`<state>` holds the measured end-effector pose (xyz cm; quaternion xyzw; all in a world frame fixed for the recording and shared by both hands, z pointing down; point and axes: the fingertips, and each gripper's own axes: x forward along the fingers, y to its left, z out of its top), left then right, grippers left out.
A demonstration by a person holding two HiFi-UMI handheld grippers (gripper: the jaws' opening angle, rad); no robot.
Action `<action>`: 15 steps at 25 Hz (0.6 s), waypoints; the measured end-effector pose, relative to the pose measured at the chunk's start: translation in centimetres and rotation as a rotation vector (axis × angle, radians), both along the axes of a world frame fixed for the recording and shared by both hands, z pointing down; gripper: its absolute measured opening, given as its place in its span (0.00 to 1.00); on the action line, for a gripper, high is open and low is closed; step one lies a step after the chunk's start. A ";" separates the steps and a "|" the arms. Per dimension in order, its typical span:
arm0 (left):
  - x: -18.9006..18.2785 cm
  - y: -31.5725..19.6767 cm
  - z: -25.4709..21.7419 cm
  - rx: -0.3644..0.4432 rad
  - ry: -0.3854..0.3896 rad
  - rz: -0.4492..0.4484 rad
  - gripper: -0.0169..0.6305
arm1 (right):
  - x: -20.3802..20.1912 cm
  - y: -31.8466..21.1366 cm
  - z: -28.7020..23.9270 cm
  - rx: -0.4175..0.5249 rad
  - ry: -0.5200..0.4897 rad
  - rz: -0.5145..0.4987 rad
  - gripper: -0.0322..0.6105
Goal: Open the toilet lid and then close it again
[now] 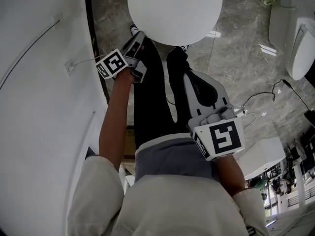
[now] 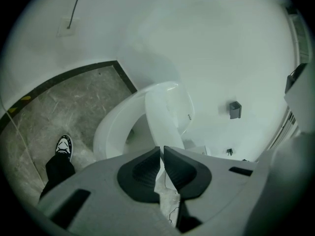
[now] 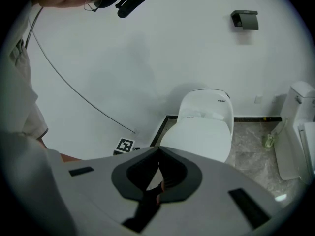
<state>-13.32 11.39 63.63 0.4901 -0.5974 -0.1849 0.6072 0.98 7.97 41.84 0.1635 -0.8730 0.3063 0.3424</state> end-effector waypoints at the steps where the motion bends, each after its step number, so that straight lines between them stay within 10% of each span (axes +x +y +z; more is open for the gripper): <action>1: -0.1 -0.2 -0.5 0.011 0.000 -0.003 0.06 | 0.0 0.0 -0.1 0.001 -0.002 0.001 0.06; 15: -0.9 -2.8 -5.5 0.099 -0.018 -0.015 0.06 | 0.6 -1.3 -2.4 0.032 -0.026 0.022 0.07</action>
